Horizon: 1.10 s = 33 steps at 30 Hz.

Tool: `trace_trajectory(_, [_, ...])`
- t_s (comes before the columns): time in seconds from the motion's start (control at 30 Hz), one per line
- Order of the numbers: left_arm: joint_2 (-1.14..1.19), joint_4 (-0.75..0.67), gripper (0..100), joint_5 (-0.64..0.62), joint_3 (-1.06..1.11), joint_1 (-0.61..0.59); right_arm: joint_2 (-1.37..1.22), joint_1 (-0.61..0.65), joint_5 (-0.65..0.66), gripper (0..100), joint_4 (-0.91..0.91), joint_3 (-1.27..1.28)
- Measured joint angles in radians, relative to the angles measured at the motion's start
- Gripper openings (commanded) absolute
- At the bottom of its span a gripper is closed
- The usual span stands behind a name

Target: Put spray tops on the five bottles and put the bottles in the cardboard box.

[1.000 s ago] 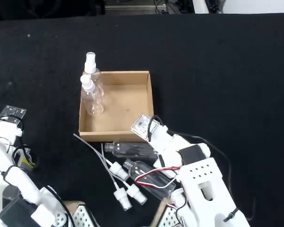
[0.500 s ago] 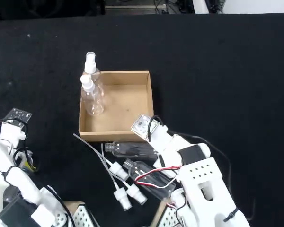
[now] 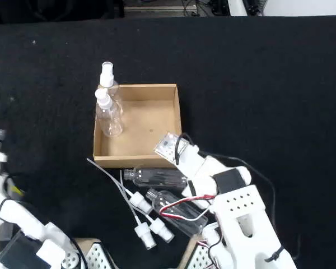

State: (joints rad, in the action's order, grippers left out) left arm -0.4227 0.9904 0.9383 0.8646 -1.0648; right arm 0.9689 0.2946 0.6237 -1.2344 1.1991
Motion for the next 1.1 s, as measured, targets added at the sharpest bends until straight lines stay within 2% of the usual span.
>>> trace_trajectory(0.1, [0.0, 0.0, 3, -0.267, -0.049, -0.06, 0.0, 0.0, 0.0, 29.3, -0.002, -0.009])
trace_trajectory(0.17, [0.0, 0.0, 3, -0.391, -0.052, -0.066, 0.0, 0.0, 0.0, 29.3, -0.002, -0.009])
trace_trajectory(0.27, [0.0, 0.0, 3, -0.399, -0.054, -0.04, 0.0, 0.0, 0.0, 28.3, -0.002, -0.009])
trace_trajectory(0.37, [0.0, 0.0, 3, -0.404, -0.048, 0.0, 0.0, 0.0, 0.002, 21.7, -0.031, -0.02])
trace_trajectory(0.6, [0.0, 0.0, 3, -0.404, -0.046, 0.055, 0.0, 0.015, 0.141, 19.9, -0.216, -0.183])
trace_trajectory(0.77, [0.0, 0.0, 3, -0.411, -0.046, 0.075, 0.0, 0.18, 0.146, 19.9, -0.313, -0.25])
trace_trajectory(0.87, [0.0, 0.0, 3, -0.411, -0.046, 0.075, 0.0, 0.328, 0.06, 19.9, -0.307, -0.25])
trace_trajectory(1.1, [0.0, 0.0, 3, -0.411, -0.046, 0.074, 0.0, 0.654, -0.172, 24.2, -0.146, -0.221])
